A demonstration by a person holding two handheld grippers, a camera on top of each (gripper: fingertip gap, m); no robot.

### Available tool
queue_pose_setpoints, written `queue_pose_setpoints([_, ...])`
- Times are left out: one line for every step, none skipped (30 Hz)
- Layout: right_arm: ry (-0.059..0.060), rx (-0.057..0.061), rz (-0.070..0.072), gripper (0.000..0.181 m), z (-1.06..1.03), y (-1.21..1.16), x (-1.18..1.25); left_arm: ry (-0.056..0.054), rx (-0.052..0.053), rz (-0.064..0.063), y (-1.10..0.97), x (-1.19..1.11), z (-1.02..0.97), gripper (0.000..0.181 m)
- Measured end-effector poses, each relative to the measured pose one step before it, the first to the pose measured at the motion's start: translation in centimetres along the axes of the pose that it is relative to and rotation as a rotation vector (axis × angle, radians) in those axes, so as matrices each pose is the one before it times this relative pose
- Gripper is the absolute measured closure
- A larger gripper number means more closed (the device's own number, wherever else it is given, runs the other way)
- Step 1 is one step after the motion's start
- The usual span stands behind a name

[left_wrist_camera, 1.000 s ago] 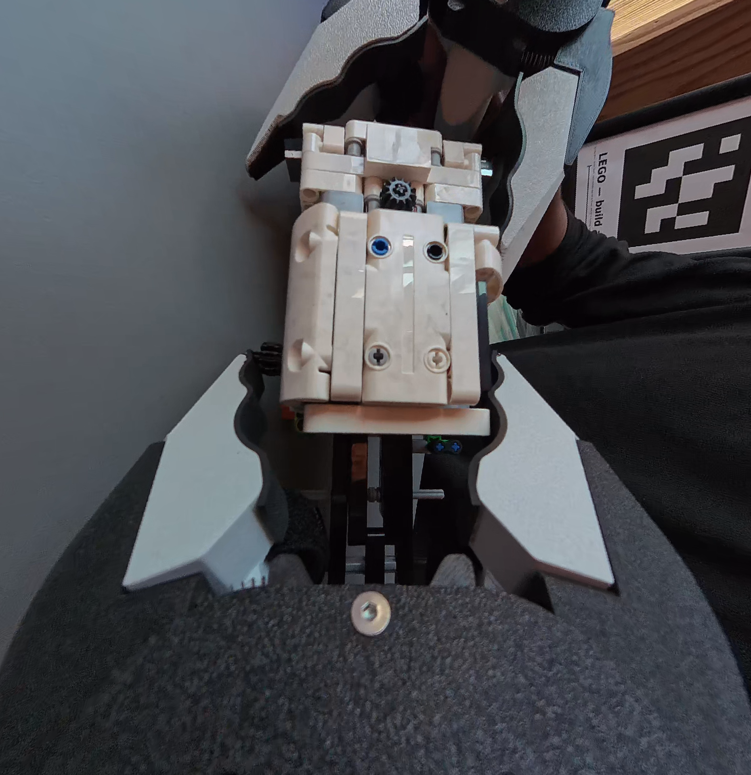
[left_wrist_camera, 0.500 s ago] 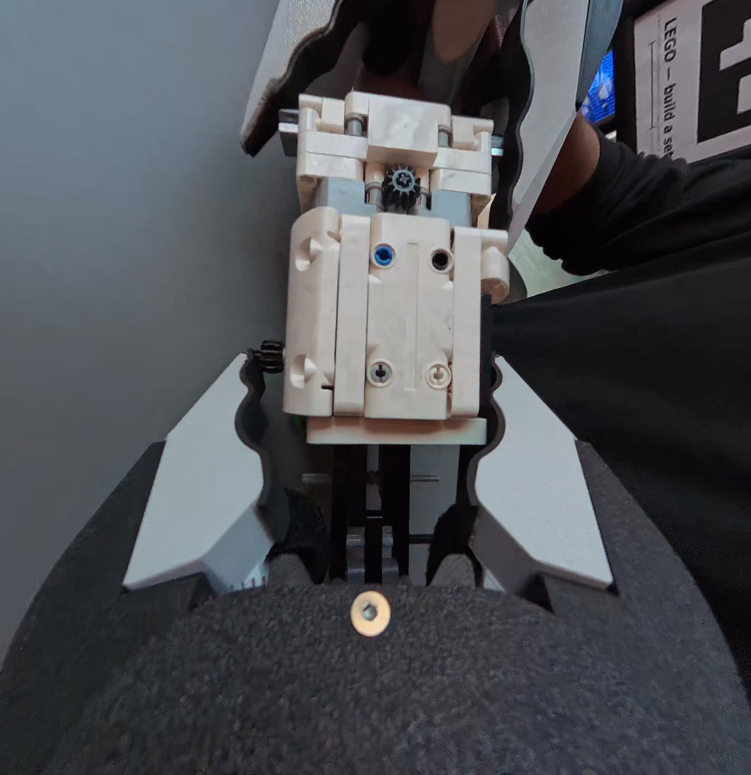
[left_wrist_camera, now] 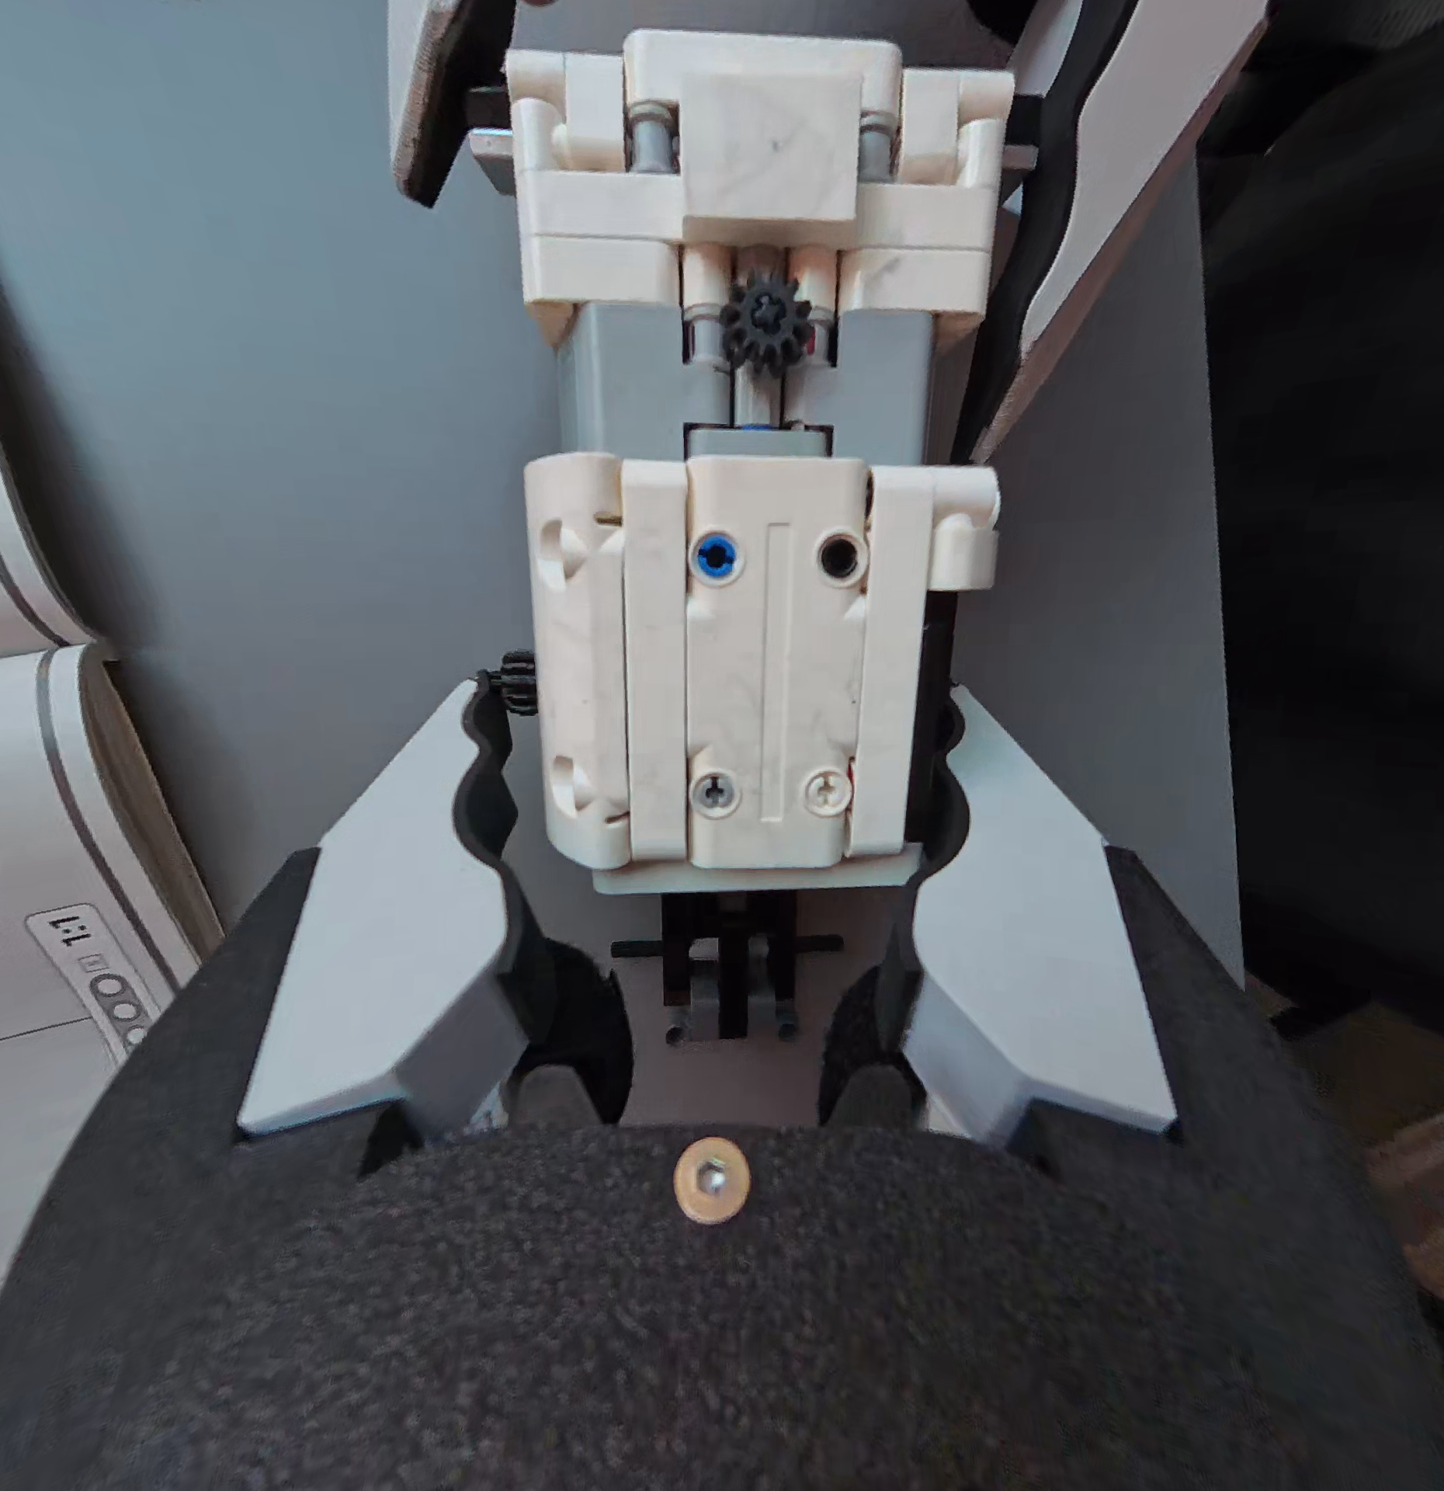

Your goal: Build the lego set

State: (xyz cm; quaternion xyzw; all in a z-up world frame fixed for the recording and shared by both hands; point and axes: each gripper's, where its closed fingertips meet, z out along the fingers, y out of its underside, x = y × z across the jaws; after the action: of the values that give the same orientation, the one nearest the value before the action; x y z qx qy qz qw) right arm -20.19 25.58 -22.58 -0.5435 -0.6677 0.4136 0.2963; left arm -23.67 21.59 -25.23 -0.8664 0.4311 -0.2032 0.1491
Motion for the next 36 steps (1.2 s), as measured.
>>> queue_pose_setpoints([0.0143,-0.0166,0.001,0.077,0.036,0.476,-0.17,-0.0019,-0.024,0.0155,0.14,0.075,0.184,0.08])
queue_pose_setpoints([0.017,-0.0262,-0.0042,0.076,0.104,0.633,-0.161,-0.0041,-0.0218,0.0147,0.134,0.037,0.22,0.08])
queue_pose_setpoints([0.0213,-0.0246,-0.0073,0.076,0.142,0.632,-0.121,-0.0081,-0.0192,0.0164,0.122,-0.018,0.254,0.08])
queue_pose_setpoints([0.0212,-0.0207,-0.0041,0.076,0.188,0.612,-0.064,-0.0107,-0.0173,0.0152,0.107,-0.059,0.273,0.08])
queue_pose_setpoints([0.0147,-0.0139,0.0014,0.075,0.195,0.514,-0.107,-0.0117,-0.0128,0.0144,0.025,-0.054,0.197,0.08])
queue_pose_setpoints([0.0175,0.0265,0.0053,0.076,-0.067,-0.153,-0.018,-0.0146,-0.0106,0.017,0.011,-0.053,0.077,0.08])
queue_pose_setpoints([0.0053,0.0108,0.0109,0.076,-0.031,-0.01,-0.037,-0.0143,-0.011,0.0144,0.039,-0.047,0.067,0.079])
queue_pose_setpoints([0.0123,0.013,0.0213,0.083,-0.142,-0.128,0.185,-0.0155,-0.0069,0.0147,0.022,-0.023,0.08,0.079])
queue_pose_setpoints([-0.0079,0.0072,0.0192,0.083,-0.089,-0.066,-0.019,-0.0176,0.0,0.0118,-0.039,-0.036,0.075,0.079])
queue_pose_setpoints([-0.0109,0.0142,0.0159,0.083,-0.102,-0.134,-0.057,-0.0089,0.0056,-0.0024,-0.075,0.037,0.018,0.079])
queue_pose_setpoints([-0.0192,0.0243,0.0182,0.081,-0.147,-0.253,-0.213,0.0007,0.0193,-0.008,-0.208,0.153,-0.076,0.078])
queue_pose_setpoints([-0.0177,0.0191,0.0212,0.078,-0.218,-0.221,-0.201,0.0071,0.035,-0.0078,-0.321,0.236,-0.224,0.08])
queue_pose_setpoints([-0.0049,0.0069,0.0214,0.076,-0.325,-0.063,0.016,0.0027,0.0372,-0.0128,-0.261,0.127,-0.434,0.083])
queue_pose_setpoints([0.0094,0.0147,0.0172,0.075,-0.531,-0.138,0.286,-0.008,0.0363,-0.0183,-0.218,-0.102,-0.666,0.086])
queue_pose_setpoints([0.0128,0.0318,0.0135,0.076,-0.774,-0.286,0.421,-0.0116,0.0478,-0.0185,-0.385,-0.202,-0.917,0.089])
queue_pose_setpoints([0.0119,0.0394,0.0185,0.078,-0.896,-0.316,0.538,-0.0096,0.0672,-0.0159,-0.739,-0.228,-1.15,0.092])
queue_pose_setpoints([0.0146,0.0406,0.0225,0.08,-0.948,-0.32,0.71,-0.003,0.0827,-0.012,-1.101,-0.237,-1.273,0.095])
queue_pose_setpoints([0.0174,0.0444,0.018,0.082,-0.954,-0.35,0.801,0.0041,0.0888,-0.0076,-1.4,-0.306,-1.235,0.098])
queue_pose_setpoints([0.0155,0.0458,0.013,0.085,-0.85,-0.356,0.795,0.0006,0.0818,-0.0077,-1.517,-0.603,-1.006,0.101])
queue_pose_setpoints([0.0124,0.0414,0.0125,0.089,-0.704,-0.328,0.75,-0.0239,0.0599,-0.0136,-1.377,-1.296,-0.589,0.113])
queue_pose_setpoints([0.0095,0.0383,0.013,0.089,-0.533,-0.349,0.664,-0.0557,0.024,-0.0181,-0.955,-2.061,-0.029,0.115])
queue_pose_setpoints([0.0022,0.0307,0.0115,0.09,-0.394,-0.337,0.46,-0.0617,-0.0215,-0.0143,-0.323,-2.26,0.637,0.107])
queue_pose_setpoints([-0.0016,0.0216,0.008,0.09,-0.29,-0.303,0.286,-0.0571,-0.0606,-0.0054,0.209,-2.077,1.212,0.103])
queue_pose_setpoints([0.0027,0.0176,0.0014,0.091,-0.241,-0.265,0.225,-0.0628,-0.081,0.0106,0.471,-1.967,1.605,0.104])
queue_pose_setpoints([0.0076,0.0158,-0.0028,0.092,-0.221,-0.218,0.227,-0.0678,-0.0756,0.0243,0.32,-1.8,1.842,0.101])
queue_pose_setpoints([0.0042,0.0143,-0.0013,0.093,-0.225,-0.146,0.154,-0.0489,-0.0562,0.0251,0.017,-1.275,1.919,0.102])
queue_pose_setpoints([-0.0036,0.0159,0.0019,0.095,-0.208,-0.125,0.035,-0.0088,-0.0463,0.0195,-0.152,-0.547,1.837,0.102])
queue_pose_setpoints([-0.0099,0.0173,0.0069,0.097,-0.197,-0.118,-0.051,0.0155,-0.0394,0.0127,-0.271,-0.133,1.661,0.102])
queue_pose_setpoints([-0.0175,0.0188,0.0139,0.099,-0.143,-0.185,-0.155,0.0242,-0.0342,0.0122,-0.304,0.03,1.417,0.103])
queue_pose_setpoints([-0.0204,0.015,0.0117,0.1,-0.11,-0.232,-0.198,0.0177,-0.0334,0.0146,-0.199,-0.087,1.179,0.104])
queue_pose_setpoints([-0.0087,0.0068,0.0054,0.101,-0.044,-0.081,-0.044,0.0103,-0.0286,0.013,-0.114,-0.19,0.944,0.105])
queue_pose_setpoints([-0.0006,-0.0045,0.0031,0.101,-0.003,0.087,0.07,0.0065,-0.0211,0.0102,-0.107,-0.226,0.728,0.106])
queue_pose_setpoints([-0.008,-0.0055,0.001,0.101,0.02,0.074,-0.076,0.0022,-0.0136,0.0073,-0.11,-0.258,0.523,0.107])
queue_pose_setpoints([-0.0061,0.0009,-0.0014,0.101,0.025,-0.032,-0.08,0.0014,-0.0083,0.004,-0.119,-0.232,0.34,0.108])
queue_pose_setpoints([-0.001,-0.0022,-0.0055,0.101,0.065,0.016,-0.006,-0.0004,-0.0031,0.0015,-0.142,-0.226,0.146,0.109])
queue_pose_setpoints([-0.0009,-0.0087,-0.0065,0.101,0.099,0.11,0.017,-0.0035,0.0024,-0.0011,-0.155,-0.223,0.003,0.107])
